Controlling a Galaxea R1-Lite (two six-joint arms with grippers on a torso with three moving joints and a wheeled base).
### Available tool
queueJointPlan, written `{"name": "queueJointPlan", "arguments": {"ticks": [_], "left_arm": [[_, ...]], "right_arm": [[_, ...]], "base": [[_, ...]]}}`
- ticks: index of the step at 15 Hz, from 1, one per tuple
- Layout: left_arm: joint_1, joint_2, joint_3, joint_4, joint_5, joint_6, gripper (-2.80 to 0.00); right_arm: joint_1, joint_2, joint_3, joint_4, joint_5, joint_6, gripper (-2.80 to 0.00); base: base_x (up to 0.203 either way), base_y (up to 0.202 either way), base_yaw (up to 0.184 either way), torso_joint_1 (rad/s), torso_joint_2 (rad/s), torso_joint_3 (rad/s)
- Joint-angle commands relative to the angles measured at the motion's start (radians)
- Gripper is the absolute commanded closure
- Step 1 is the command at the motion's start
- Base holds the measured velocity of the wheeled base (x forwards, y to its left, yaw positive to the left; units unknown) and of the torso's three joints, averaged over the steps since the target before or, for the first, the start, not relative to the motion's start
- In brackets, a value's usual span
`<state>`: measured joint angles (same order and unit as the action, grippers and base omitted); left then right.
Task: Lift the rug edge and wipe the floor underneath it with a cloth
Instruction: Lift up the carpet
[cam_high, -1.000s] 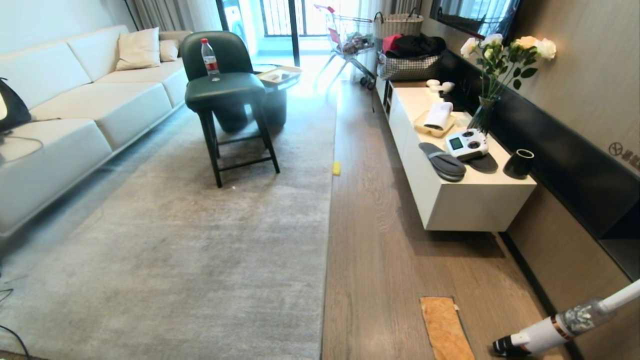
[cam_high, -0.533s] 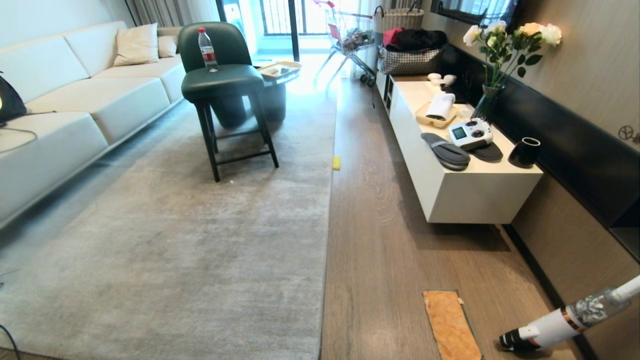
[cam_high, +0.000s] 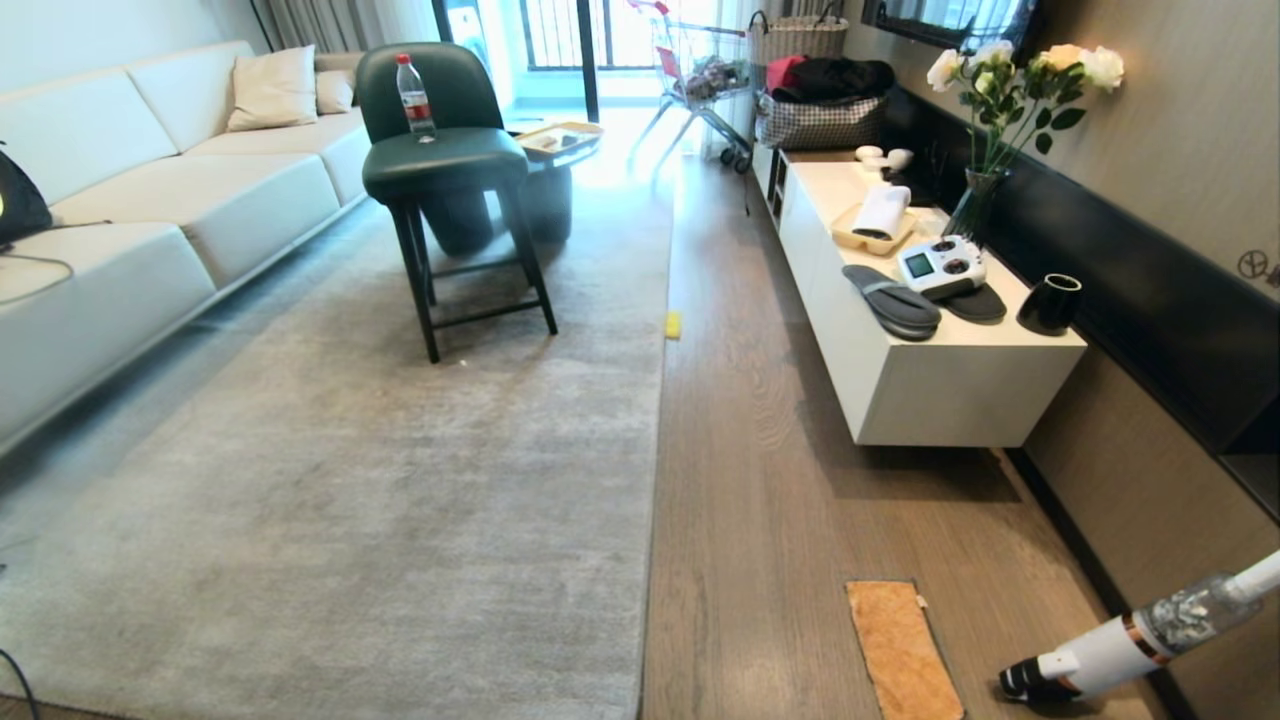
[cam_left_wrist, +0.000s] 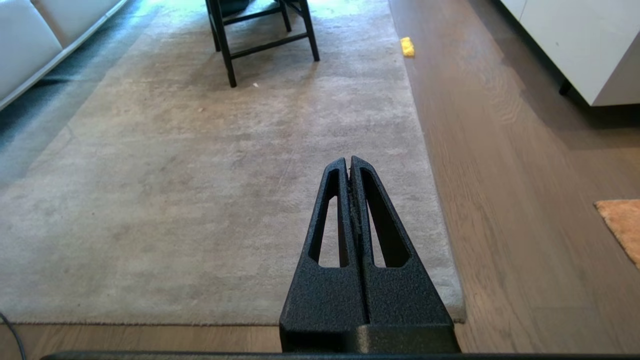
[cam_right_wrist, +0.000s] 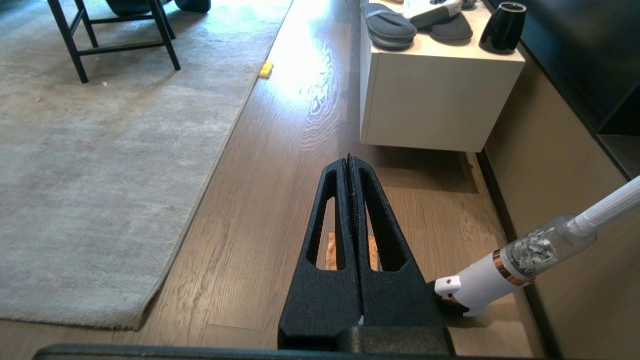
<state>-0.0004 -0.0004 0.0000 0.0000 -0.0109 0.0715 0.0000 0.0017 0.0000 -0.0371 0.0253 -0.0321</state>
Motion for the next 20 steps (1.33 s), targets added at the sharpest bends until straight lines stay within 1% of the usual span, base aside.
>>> {"name": "queueJointPlan", "arguments": {"ticks": [1,13,15,16,17,20], "left_arm": [[0.0,0.0,0.0,-0.002,0.0,0.001,0.0],[-0.001,0.0,0.0,-0.002,0.0,-0.006,0.0],[-0.001,0.0,0.0,0.0,0.001,-0.067,0.0],[-0.001,0.0,0.0,0.0,0.006,-0.086,0.0],[-0.001,0.0,0.0,-0.002,0.012,-0.097,0.0],[-0.001,0.0,0.0,-0.002,0.014,-0.099,0.0]], "right_arm": [[0.0,0.0,0.0,-0.001,-0.001,-0.002,0.0],[-0.001,0.0,0.0,-0.002,0.001,-0.002,0.0],[0.0,0.0,0.0,-0.002,0.001,-0.002,0.0],[-0.001,0.0,0.0,-0.001,0.001,-0.002,0.0],[0.0,0.0,0.0,-0.001,0.001,-0.002,0.0],[0.0,0.0,0.0,-0.001,0.001,-0.002,0.0]], "base": [[0.0,0.0,0.0,0.027,0.14,0.125],[0.0,0.0,0.0,0.004,0.01,0.012],[0.0,0.0,0.0,0.0,0.0,0.0],[0.0,0.0,0.0,0.0,0.0,0.0],[0.0,0.0,0.0,0.0,0.0,0.0],[0.0,0.0,0.0,0.0,0.0,0.0]]}}
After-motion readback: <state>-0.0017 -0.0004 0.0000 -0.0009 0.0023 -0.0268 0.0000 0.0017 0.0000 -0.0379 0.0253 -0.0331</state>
